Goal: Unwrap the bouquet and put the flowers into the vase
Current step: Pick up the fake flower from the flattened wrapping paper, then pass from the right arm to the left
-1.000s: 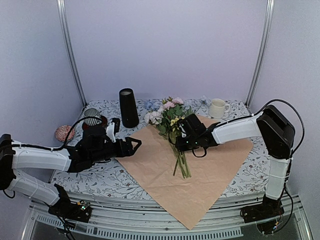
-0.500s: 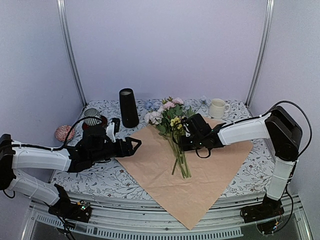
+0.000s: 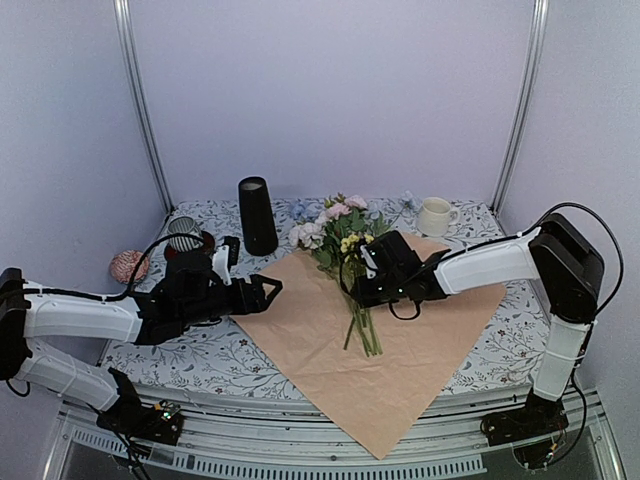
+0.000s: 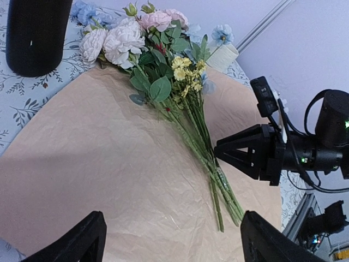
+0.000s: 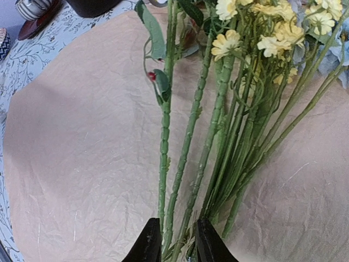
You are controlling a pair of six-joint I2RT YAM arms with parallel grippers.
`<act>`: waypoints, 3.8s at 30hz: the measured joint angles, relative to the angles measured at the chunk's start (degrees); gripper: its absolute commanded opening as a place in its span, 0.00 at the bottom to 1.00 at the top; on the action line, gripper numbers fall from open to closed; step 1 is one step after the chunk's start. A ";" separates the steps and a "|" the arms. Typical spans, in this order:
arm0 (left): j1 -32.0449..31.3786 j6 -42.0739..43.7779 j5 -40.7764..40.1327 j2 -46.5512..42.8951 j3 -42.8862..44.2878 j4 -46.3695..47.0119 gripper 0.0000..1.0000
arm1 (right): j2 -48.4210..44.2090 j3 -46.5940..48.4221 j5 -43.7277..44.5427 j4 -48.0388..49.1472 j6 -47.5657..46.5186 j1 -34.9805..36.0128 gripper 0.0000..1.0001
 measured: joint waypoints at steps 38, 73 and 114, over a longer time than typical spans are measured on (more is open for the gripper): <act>0.02 0.00 0.48 1.14 0.24 -0.70 0.88 | 10.34 11.06 -0.15 -5.84 -3.28 2.23 0.23; 0.04 0.22 1.11 0.11 0.22 -0.33 0.87 | -13.49 -12.04 -7.80 14.95 -4.96 2.43 0.04; -7.76 1.49 17.64 6.95 7.39 34.07 0.58 | -28.70 -19.23 -16.79 33.24 -2.16 11.37 0.05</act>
